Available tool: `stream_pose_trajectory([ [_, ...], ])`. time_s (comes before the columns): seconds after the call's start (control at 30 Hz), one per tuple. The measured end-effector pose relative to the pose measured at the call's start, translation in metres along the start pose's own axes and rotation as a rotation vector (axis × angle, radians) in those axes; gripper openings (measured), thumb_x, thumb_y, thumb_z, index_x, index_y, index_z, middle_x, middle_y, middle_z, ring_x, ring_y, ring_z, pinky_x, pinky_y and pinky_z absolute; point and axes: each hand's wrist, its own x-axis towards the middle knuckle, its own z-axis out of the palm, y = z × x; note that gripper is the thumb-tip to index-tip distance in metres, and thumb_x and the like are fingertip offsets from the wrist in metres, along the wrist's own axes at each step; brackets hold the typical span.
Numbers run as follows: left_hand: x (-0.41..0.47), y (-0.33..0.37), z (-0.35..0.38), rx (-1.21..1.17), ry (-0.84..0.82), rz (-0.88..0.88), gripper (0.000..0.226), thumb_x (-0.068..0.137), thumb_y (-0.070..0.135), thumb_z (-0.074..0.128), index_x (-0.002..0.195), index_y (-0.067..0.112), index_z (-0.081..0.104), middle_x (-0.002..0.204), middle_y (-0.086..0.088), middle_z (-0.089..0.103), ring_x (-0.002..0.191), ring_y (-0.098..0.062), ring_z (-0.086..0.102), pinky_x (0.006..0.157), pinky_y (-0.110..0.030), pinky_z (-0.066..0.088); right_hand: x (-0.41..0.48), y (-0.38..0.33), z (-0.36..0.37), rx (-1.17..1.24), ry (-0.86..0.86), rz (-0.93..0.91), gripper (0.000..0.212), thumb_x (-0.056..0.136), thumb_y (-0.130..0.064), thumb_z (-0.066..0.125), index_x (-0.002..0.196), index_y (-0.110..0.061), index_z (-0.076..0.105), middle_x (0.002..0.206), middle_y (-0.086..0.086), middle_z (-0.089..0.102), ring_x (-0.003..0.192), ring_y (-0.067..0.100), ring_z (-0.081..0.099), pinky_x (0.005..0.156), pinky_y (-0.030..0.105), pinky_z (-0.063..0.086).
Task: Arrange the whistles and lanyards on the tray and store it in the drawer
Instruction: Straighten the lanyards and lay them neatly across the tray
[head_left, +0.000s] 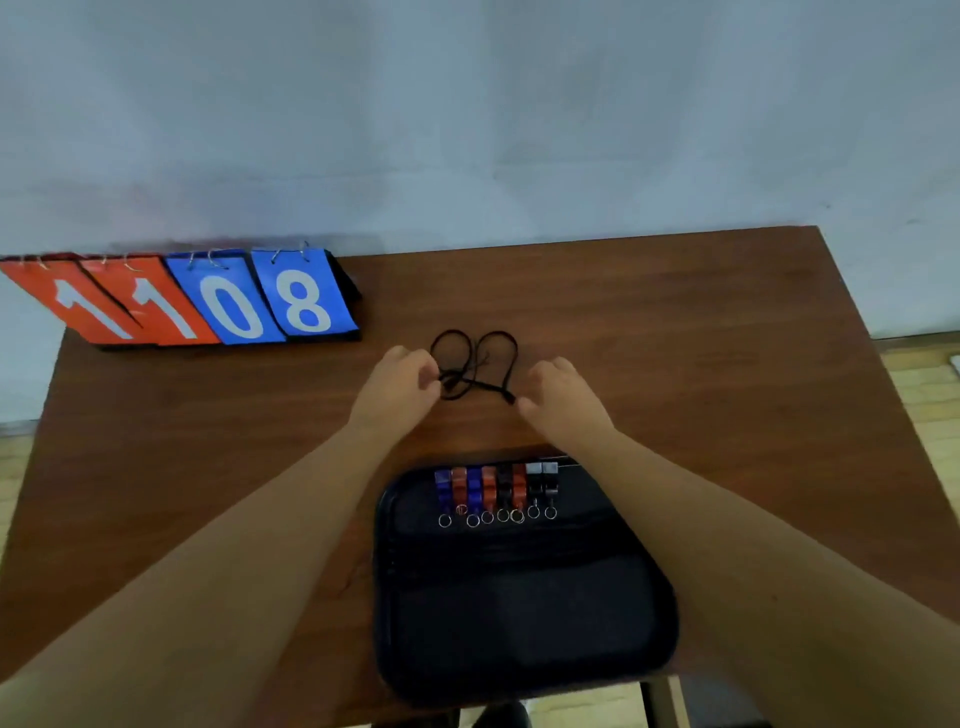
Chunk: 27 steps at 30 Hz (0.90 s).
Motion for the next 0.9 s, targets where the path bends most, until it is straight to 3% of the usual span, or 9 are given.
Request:
stream_pose_trajectory([
  [0.13, 0.028, -0.008, 0.016, -0.027, -0.113, 0.009, 0.033, 0.09, 0.032, 0.069, 0.122, 0.03, 0.061, 0.115, 0.006, 0.043, 0.107, -0.011, 0.049, 0.096, -0.029, 0.044, 0.029, -0.007, 0.023, 0.02, -0.049, 0.002, 0.047, 0.095, -0.027, 0.06, 0.139, -0.02, 0.048, 0.135, 0.007, 0.045, 0.119, 0.029, 0.054, 0.099, 0.047, 0.051],
  [0.23, 0.038, -0.016, 0.03, 0.008, -0.212, 0.019, 0.046, 0.086, 0.037, 0.074, 0.129, 0.033, 0.058, 0.122, 0.001, 0.041, 0.118, -0.018, 0.044, 0.104, -0.036, 0.043, 0.044, -0.008, 0.036, -0.061, -0.059, -0.005, 0.046, 0.096, -0.027, 0.058, 0.141, -0.023, 0.048, 0.135, 0.008, 0.042, 0.123, 0.029, 0.047, 0.101, 0.046, 0.049],
  [0.4, 0.042, -0.025, 0.045, 0.042, -0.106, 0.073, 0.025, 0.087, 0.03, 0.074, 0.11, 0.027, 0.064, 0.111, 0.002, 0.046, 0.11, -0.019, 0.047, 0.093, -0.034, 0.046, 0.05, -0.004, 0.047, -0.173, 0.003, -0.036, 0.019, 0.099, -0.022, 0.055, 0.116, -0.015, 0.059, 0.122, 0.008, 0.047, 0.111, 0.027, 0.052, 0.094, 0.044, 0.051],
  [0.5, 0.04, -0.027, 0.041, -0.013, -0.125, 0.04, 0.014, 0.09, 0.03, 0.071, 0.101, 0.023, 0.068, 0.107, 0.002, 0.05, 0.106, -0.017, 0.049, 0.09, -0.032, 0.045, 0.048, 0.0, 0.043, -0.144, -0.026, -0.043, 0.017, 0.099, -0.02, 0.053, 0.109, -0.011, 0.062, 0.118, 0.008, 0.05, 0.104, 0.027, 0.055, 0.09, 0.044, 0.053],
  [0.67, 0.024, -0.014, 0.01, -0.074, -0.038, 0.063, 0.01, 0.093, 0.031, 0.067, 0.099, 0.024, 0.068, 0.109, 0.009, 0.054, 0.107, -0.007, 0.046, 0.088, -0.023, 0.036, 0.033, -0.008, 0.013, 0.122, 0.045, -0.006, 0.006, 0.098, -0.02, 0.055, 0.099, -0.015, 0.059, 0.102, 0.003, 0.059, 0.08, 0.019, 0.061, 0.075, 0.039, 0.057],
  [0.9, -0.016, 0.036, -0.053, -0.393, 0.029, -0.049, 0.007, 0.098, 0.031, 0.059, 0.093, 0.027, 0.061, 0.088, 0.008, 0.072, 0.083, -0.004, 0.066, 0.072, -0.028, 0.053, -0.015, -0.018, -0.053, 0.324, 0.184, 0.014, 0.003, 0.101, -0.015, 0.05, 0.098, -0.013, 0.052, 0.086, 0.01, 0.066, 0.061, 0.017, 0.053, 0.056, 0.035, 0.051],
])
